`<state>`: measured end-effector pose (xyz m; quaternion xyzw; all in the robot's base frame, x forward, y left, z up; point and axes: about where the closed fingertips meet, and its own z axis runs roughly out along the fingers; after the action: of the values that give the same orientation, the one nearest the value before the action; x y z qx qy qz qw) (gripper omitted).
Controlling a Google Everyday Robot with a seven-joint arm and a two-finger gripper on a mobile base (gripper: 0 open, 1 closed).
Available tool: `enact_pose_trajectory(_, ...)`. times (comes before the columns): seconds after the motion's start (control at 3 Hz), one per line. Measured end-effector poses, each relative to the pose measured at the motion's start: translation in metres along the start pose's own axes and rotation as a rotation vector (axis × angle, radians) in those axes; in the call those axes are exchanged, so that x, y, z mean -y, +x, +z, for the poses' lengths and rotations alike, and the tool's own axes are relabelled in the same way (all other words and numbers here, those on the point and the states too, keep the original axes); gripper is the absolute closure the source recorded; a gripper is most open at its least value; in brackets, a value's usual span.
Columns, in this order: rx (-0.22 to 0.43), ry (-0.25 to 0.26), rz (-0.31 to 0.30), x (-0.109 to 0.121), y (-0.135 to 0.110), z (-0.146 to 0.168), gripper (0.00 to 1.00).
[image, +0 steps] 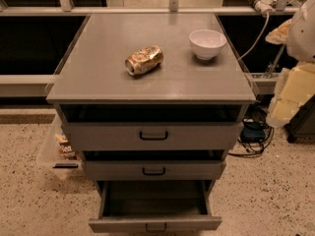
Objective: Place orange can into bottom drawer
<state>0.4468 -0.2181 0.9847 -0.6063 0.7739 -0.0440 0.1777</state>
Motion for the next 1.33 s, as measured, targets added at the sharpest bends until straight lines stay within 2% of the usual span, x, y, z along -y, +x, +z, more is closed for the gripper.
enact_pose_trajectory(0.33,0.082,-0.009,-0.099,0.033,-0.017,0.008,0.0)
enact_pose_trajectory(0.67,0.208,-0.061,-0.285,0.081,-0.057,0.042,0.0)
enact_pose_trajectory(1.0,0.326,-0.132,-0.434,0.117,-0.108,0.089,0.0)
enact_pose_trajectory(1.33,0.422,-0.16,-0.514,0.144,-0.161,0.117,0.0)
